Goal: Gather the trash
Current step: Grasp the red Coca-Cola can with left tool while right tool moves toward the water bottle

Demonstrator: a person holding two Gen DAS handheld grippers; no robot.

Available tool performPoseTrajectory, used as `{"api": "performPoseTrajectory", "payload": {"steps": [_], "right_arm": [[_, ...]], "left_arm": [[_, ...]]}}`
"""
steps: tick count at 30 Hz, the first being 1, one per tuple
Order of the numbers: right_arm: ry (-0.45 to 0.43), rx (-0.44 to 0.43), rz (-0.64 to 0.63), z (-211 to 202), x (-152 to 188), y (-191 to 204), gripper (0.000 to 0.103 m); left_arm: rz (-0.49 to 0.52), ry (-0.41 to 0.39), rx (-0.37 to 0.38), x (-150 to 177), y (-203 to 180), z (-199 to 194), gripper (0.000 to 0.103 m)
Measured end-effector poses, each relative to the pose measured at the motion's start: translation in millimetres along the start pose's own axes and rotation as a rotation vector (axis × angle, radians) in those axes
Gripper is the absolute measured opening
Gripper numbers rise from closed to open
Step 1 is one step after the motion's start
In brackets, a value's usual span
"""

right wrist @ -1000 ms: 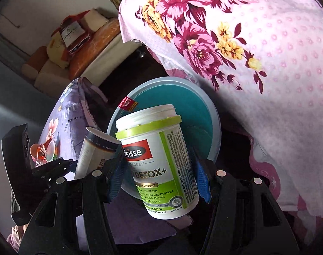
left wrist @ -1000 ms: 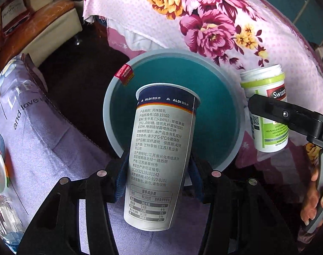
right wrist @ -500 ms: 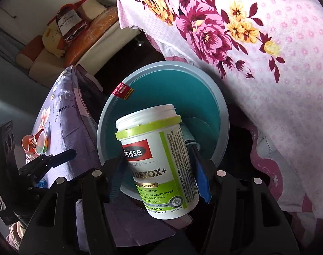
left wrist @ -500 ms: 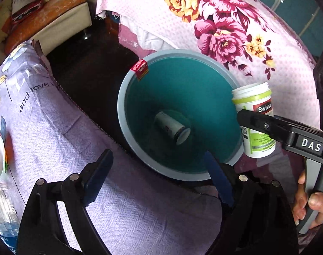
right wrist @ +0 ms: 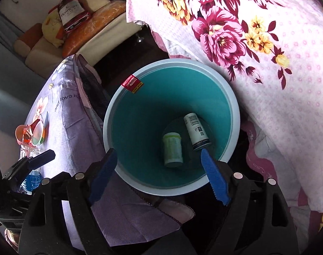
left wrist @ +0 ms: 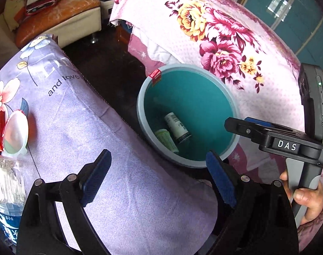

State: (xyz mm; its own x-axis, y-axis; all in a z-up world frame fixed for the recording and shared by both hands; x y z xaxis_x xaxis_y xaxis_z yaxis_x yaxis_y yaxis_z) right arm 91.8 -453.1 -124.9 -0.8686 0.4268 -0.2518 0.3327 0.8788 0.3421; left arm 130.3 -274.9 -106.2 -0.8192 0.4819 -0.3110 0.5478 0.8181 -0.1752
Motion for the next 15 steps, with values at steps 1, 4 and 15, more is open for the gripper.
{"api": "performPoseTrajectory", "payload": {"steps": [1,4,15], "right_arm": [[0.001,0.001,-0.005,-1.2,1.9,3.4,0.077],[0.011,0.018,-0.019,-3.4,9.0,13.9,0.080],[0.059,0.008,-0.123,-3.9,39.7,83.6,0.083]], "left_arm": [[-0.005,-0.003,0.002,3.7,3.1,-3.5,0.091],[-0.023,-0.011,0.004,15.2,13.3,-14.0,0.091],[-0.104,-0.082,-0.027,71.5,77.5,-70.9,0.092]]}}
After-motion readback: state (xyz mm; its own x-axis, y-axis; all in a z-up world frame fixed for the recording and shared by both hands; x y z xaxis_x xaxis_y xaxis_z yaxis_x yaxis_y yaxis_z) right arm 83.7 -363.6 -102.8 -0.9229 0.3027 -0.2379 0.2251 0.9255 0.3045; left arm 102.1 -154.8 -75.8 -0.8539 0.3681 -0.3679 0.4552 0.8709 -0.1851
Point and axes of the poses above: each gripper's, at about its wrist camera, not at the fingertips, and z roughly the way its jaws point, y to its left, x to its underside, the point moved 5 cm from there along z, roughly the way its jaws point, and after that the axes turned 6 degrees about y, right-handed, at the moved point
